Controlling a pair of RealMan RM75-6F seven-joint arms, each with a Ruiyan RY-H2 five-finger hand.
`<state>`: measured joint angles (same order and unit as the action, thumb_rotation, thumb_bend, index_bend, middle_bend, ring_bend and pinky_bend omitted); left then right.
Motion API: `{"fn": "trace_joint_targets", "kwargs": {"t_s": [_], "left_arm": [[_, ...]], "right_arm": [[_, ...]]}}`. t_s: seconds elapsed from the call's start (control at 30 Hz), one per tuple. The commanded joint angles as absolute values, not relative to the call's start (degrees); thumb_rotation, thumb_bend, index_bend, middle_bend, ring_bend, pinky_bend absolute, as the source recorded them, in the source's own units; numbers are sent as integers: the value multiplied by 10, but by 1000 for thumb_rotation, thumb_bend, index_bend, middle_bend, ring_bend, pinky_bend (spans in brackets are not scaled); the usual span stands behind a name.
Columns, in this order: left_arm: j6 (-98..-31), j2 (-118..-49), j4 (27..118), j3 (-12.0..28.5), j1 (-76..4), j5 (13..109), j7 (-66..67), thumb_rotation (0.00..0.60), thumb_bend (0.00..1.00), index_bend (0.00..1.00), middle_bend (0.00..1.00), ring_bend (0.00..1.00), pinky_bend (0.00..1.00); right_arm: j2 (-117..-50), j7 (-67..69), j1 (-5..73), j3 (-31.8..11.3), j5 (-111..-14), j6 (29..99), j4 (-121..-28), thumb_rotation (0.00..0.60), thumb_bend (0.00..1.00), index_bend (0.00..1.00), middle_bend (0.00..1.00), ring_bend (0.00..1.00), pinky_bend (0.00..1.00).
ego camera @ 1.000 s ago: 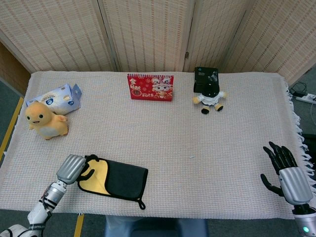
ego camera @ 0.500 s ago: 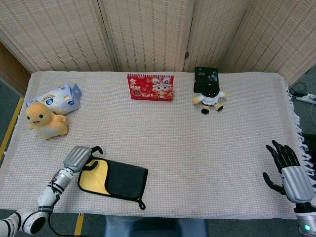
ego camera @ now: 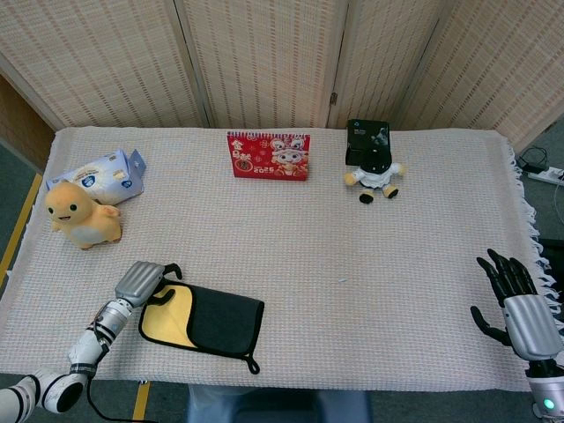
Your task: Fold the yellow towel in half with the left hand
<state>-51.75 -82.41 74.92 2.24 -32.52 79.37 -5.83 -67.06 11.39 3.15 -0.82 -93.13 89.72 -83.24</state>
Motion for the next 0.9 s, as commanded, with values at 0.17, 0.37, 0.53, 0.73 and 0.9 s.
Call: {"fn": "trace_joint_targets", "kwargs": {"t_s": [0.17,0.37,0.53,0.73,0.9], "left_arm": [[-519,-826,747,20,-324,791,-54,600,460,476,1000,1000,1000],[-515,-831,739,19,-325,788,-53,600,461,496,1000,1000,1000],[-518,-837,730,18,-324,789,-55,600,461,533,1000,1000,1000],[-526,-841,723,16,-321,793,-54,600,462,611,1000,1000,1000],[-541,-836,731,11,-314,800,-46,600,462,651,1000,1000,1000]], "right_arm": [[-671,114,31,-9,-931,898,-832,600,441,0,0,0,0],[-670,114,31,-8,-932,900,-832,600,441,0,0,0,0],[-670,114,30,-8,-932,901,-832,600,441,0,0,0,0],[-669,115,30,-9,-932,901,-831,600,441,0,0,0,0],[-669,115,29,-9,-933,903,-832,600,441,0,0,0,0]]}}
